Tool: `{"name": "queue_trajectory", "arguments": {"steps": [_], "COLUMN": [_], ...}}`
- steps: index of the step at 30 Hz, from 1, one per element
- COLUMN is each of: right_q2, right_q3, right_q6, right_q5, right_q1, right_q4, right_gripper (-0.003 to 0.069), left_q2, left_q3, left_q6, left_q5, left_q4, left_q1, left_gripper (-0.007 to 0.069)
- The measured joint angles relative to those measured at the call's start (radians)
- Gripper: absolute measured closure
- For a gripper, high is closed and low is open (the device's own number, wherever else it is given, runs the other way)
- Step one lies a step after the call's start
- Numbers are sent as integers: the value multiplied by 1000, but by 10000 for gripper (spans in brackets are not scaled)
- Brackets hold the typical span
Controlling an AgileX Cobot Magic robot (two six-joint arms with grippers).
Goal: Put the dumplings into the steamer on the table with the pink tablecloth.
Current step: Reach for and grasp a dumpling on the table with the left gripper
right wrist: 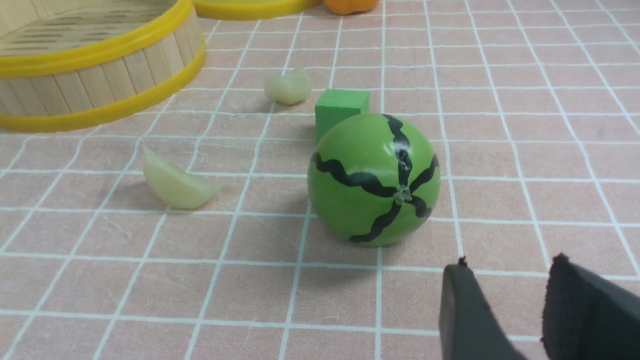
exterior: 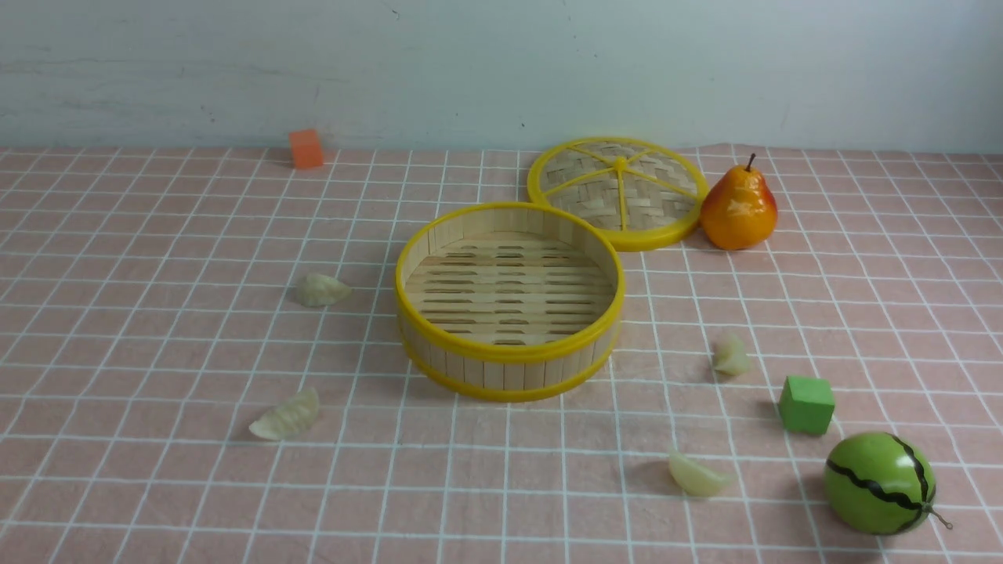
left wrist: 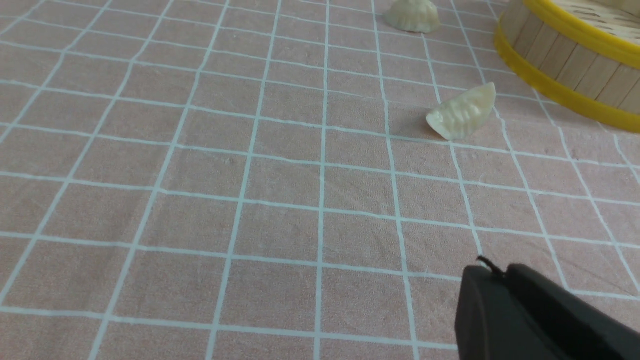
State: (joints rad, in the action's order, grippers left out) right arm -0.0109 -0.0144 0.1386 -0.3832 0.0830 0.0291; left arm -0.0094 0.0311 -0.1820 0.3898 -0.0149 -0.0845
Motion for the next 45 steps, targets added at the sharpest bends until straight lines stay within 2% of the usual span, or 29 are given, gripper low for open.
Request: {"name": "queue_trajectory", "arguments": {"steps": [5,15,17,18,19,21,23,24,25,26,27,28,29,32,34,38,42,43,45], "right_q2": [0,0,0,0,0,0,0,4,6,22,50,55,103,214,332,541,747,803,834], "right_q3": [-11,-11,-11,-11,-11,-11,-11,-4,1,23,62,69,136,244,309,348,368,391,416], "right_q6": [0,1,4,22,22,92,124,151,156,165,165,165,151,92,30,-19,62,104,119], "right_q5": [94,662,708,764,768,810,825,833,833,833,829,828,815,757,697,603,424,328,269], "right_q1": [0,0,0,0,0,0,0,0,0,0,0,0,0,0,0,0,15,42,75], "right_q4": [16,85,85,85,85,79,66,47,41,25,11,9,3,4,6,6,6,12,27], "right_gripper": [419,419,419,419,419,419,419,423,426,443,479,485,558,663,674,669,669,669,669], "left_q2": [0,0,0,0,0,0,0,0,0,0,0,0,0,60,173,388,623,707,757], "left_q3": [0,0,0,0,0,0,0,0,0,0,0,0,-8,-100,-203,-328,-419,-488,-551], "left_q6": [0,-4,-17,-70,-78,-219,-280,-378,-403,-478,-510,-512,-490,-408,-334,-224,-207,-219,-220], "left_q5": [-64,-468,-505,-579,-587,-661,-681,-721,-734,-781,-825,-838,-852,-725,-601,-496,-420,-316,-244], "left_q4": [0,-3,-11,-48,-48,-97,-106,-112,-112,-111,-105,-103,-100,-94,-95,-95,-95,-95,-94], "left_q1": [0,0,0,0,0,0,0,0,0,0,0,0,0,0,0,0,0,0,0], "left_gripper": [586,585,585,582,581,575,574,572,572,571,571,571,575,603,638,638,638,638,638]}}
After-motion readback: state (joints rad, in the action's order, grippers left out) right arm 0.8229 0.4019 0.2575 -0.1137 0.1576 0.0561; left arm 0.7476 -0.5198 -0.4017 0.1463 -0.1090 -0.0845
